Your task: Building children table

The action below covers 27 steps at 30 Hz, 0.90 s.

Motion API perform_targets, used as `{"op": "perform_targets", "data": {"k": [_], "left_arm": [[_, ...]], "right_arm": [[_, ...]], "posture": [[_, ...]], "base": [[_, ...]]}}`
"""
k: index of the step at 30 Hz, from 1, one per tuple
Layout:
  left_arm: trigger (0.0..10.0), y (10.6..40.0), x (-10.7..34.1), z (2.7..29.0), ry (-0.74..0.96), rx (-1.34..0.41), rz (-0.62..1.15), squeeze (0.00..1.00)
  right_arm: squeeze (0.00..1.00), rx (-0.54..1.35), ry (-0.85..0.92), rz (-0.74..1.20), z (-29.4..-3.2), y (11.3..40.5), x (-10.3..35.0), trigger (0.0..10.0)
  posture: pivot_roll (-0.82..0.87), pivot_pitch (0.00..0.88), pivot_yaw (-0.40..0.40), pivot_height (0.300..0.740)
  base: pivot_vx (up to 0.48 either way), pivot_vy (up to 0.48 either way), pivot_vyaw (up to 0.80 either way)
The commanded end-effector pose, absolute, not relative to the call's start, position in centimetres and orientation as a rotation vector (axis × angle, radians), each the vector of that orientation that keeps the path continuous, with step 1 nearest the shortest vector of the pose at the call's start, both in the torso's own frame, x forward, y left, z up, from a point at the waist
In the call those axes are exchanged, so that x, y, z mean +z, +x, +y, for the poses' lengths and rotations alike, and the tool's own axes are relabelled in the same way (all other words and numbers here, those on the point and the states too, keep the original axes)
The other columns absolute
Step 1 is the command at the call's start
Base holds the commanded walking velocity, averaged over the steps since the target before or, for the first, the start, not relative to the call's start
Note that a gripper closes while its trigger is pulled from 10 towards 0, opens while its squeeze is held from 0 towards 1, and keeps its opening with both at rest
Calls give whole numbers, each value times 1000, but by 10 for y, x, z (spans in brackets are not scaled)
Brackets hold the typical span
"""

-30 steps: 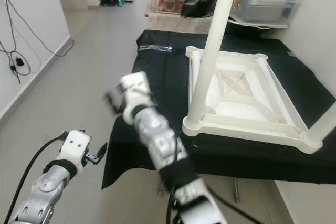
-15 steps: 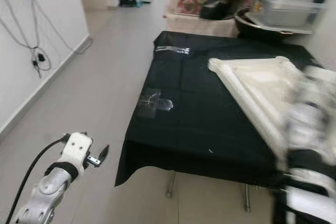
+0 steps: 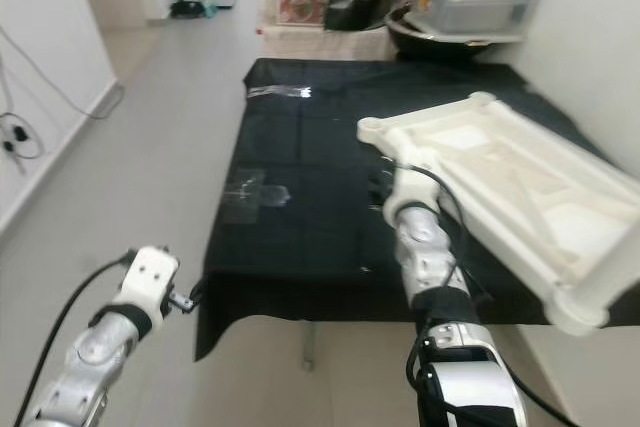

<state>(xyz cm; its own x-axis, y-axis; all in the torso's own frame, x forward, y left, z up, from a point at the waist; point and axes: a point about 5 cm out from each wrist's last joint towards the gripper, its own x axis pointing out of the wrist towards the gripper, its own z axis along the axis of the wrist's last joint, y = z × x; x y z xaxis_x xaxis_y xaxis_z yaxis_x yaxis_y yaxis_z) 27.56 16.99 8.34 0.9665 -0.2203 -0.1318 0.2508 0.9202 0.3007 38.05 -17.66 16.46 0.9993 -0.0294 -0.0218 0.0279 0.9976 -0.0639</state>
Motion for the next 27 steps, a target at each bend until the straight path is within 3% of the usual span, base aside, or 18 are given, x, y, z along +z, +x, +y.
{"op": "perform_targets", "data": {"k": [1,2,3,4,11,12,16,20,27], "left_arm": [[10000,272,83,173,341,-230,99,0],[10000,272,83,173,341,-230,99,0],[10000,269,84,175,335,-212,93,0],[10000,270,85,177,328,-182,89,0],[10000,277,104,185,286,-63,11,0],[10000,279,112,187,273,-29,-27,0],[10000,281,129,186,298,12,-102,0],[10000,279,145,179,334,10,-194,0],[10000,271,149,175,303,-9,-204,0]], "right_arm": [[1000,84,-75,24,-150,379,163,10000],[1000,84,-75,24,-150,379,163,10000],[820,133,-67,60,-136,378,159,10000],[0,160,-67,106,-129,375,154,10000],[0,191,-20,206,-122,367,148,10000],[0,229,75,151,-118,365,154,10000],[0,267,108,53,-116,355,160,10000],[0,330,13,-55,-110,339,164,10000],[0,283,-35,-184,-119,322,174,10000]], "posture": [[122,0,-64,740],[122,0,-64,740],[117,0,-64,740],[114,0,-64,740],[91,0,-50,740],[84,0,-45,740],[79,0,-40,740],[72,0,-37,740],[76,0,-42,740]], "base": [[0,0,0],[0,0,0],[0,0,0],[0,0,0],[0,0,0],[0,0,0],[0,0,0],[0,0,0],[0,0,0]]}}
